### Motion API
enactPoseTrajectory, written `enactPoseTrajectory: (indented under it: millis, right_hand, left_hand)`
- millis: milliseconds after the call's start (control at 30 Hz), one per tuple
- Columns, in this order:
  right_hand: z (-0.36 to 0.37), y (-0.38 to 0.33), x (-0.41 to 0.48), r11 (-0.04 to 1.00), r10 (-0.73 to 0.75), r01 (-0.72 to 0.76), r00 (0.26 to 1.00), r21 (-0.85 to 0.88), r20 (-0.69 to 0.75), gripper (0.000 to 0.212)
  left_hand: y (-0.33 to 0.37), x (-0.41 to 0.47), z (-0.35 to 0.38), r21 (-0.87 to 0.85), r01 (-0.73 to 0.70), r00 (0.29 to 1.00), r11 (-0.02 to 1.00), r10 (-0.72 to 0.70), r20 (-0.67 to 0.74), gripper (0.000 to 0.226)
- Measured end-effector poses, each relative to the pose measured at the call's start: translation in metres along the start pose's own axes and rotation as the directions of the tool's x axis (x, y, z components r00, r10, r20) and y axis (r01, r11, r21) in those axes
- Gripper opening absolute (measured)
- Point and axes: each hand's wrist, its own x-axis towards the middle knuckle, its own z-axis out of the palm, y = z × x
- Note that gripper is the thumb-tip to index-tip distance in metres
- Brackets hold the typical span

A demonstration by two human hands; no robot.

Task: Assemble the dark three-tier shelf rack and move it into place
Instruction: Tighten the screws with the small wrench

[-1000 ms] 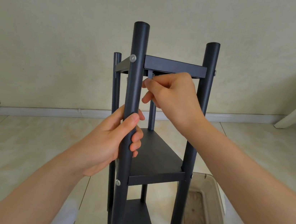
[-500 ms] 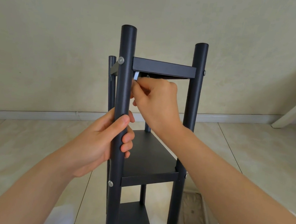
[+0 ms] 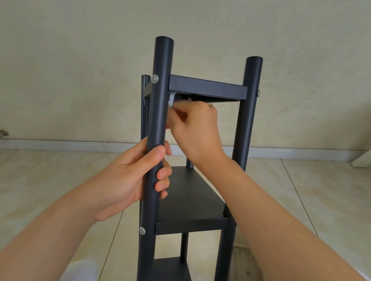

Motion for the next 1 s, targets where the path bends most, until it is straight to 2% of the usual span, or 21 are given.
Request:
enactPoseTrajectory:
  millis: [67, 133, 300, 400, 500, 600, 833, 1000]
  right_hand:
    - [-0.004, 0.000, -0.002, 0.998, 0.048, -0.044, 0.993, -0.034, 0.111, 0.034]
    - [-0.012, -0.002, -0.005, 0.996, 0.085, -0.078, 0.985, -0.052, 0.149, 0.031]
    - [-0.036, -0.011, -0.011, 0.986, 0.158, -0.164, 0.977, 0.029, 0.143, 0.027]
    - [-0.046, -0.018, -0.015, 0.986, 0.146, -0.157, 0.977, 0.059, 0.152, 0.027]
    - [-0.051, -0.022, -0.018, 0.988, 0.132, -0.144, 0.977, 0.059, 0.169, 0.027]
    - [-0.053, -0.022, -0.018, 0.984, 0.146, -0.160, 0.976, 0.075, 0.162, 0.026]
    - [-0.047, -0.019, -0.014, 0.980, 0.146, -0.159, 0.982, 0.115, 0.120, 0.029]
    - [-0.031, -0.013, -0.016, 0.980, 0.116, -0.119, 0.993, 0.160, 0.026, 0.035]
  left_hand:
    - [0.000, -0.001, -0.001, -0.009, 0.005, 1.000, 1.000, -0.005, 0.001, 0.030]
    - [0.000, -0.002, -0.002, -0.028, 0.010, 1.000, 1.000, -0.010, 0.005, 0.032]
    - [0.000, -0.004, -0.002, -0.023, 0.017, 1.000, 1.000, -0.016, 0.014, 0.029]
    - [0.000, -0.004, 0.000, -0.026, 0.024, 1.000, 0.999, -0.024, 0.020, 0.042]
    - [-0.001, -0.003, 0.000, -0.001, 0.012, 0.999, 1.000, -0.012, 0.043, 0.037]
    - [-0.001, -0.002, 0.001, 0.013, 0.002, 0.998, 1.000, -0.003, 0.062, 0.030]
    - [-0.003, 0.002, 0.003, 0.036, -0.002, 0.999, 0.999, 0.000, 0.053, 0.029]
    - [-0.002, 0.003, 0.002, 0.044, 0.001, 0.997, 0.999, -0.005, 0.080, 0.029]
